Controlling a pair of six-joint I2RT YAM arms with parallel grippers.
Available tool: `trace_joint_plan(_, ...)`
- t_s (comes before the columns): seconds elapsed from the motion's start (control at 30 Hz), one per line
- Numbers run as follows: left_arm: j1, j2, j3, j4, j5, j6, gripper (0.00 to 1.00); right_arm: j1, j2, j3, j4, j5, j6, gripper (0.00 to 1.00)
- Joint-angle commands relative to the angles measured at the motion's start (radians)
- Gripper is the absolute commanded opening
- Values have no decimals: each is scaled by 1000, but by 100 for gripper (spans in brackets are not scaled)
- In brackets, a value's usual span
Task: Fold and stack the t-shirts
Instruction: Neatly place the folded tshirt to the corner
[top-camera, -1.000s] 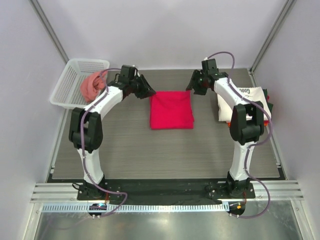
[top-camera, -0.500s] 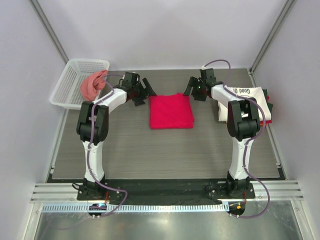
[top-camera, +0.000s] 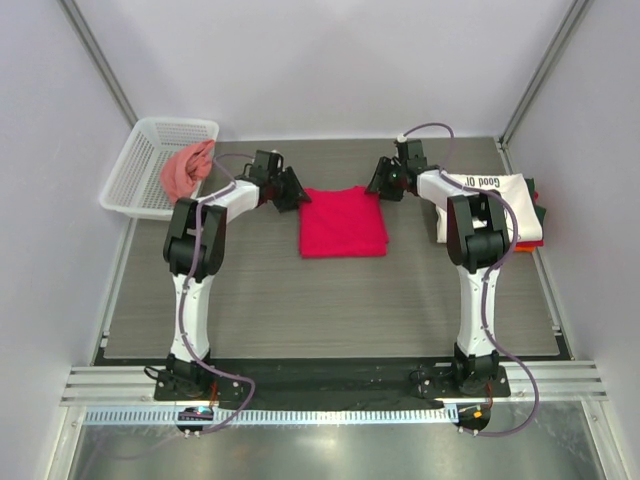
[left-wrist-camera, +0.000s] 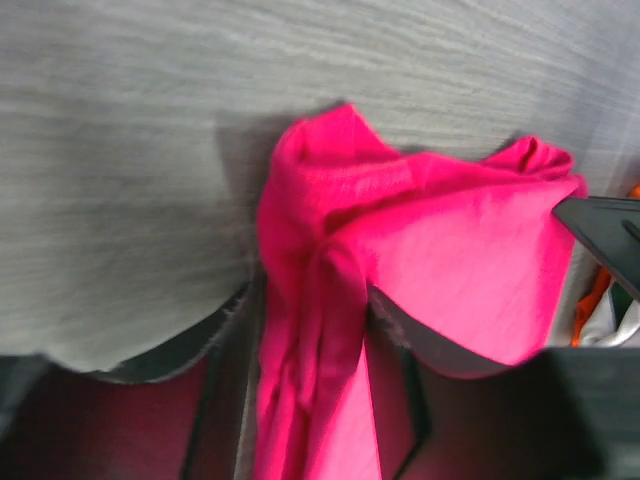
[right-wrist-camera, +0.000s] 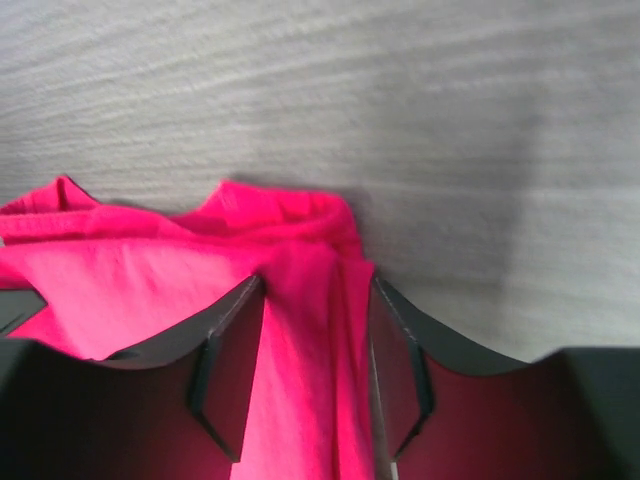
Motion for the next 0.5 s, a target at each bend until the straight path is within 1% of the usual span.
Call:
trace_joint_plan(0.0,0,49,60,15,27,8,45,10,67,47,-24,-13,0,51)
trace_joint_plan(0.1,-1,69,75,10,1,6,42,24,66,47,-28,5,-3,51)
trace_joint_plan(0.23,8,102,118,-5,-17,11,36,35,81,72,-38,28,0,40)
trace_joint_plan(0.27,9,109,127,-7,-19,8,30,35,84,76,-43,33,-1,37)
trace_joint_plan(0.3,9,115,142,-8,-20,8,27,35,89,81,-47,37,2,30)
trace_joint_plan(0.33,9,123,152,-7,-20,6,24,36,90,87,-49,45,5,27)
trace_joint_plan(0.37,9,138,159,-10,-14,6,17,35,90,89,-47,48,8,24)
trace_joint_plan(0.4,9,145,178,-7,-2,6,12,36,90,90,-47,53,11,23)
trace_joint_plan(0.43,9,152,184,-10,3,5,8,38,84,92,-47,60,9,20)
trace_joint_plan(0.47,8,158,190,-10,6,5,2,43,83,93,-49,71,9,16)
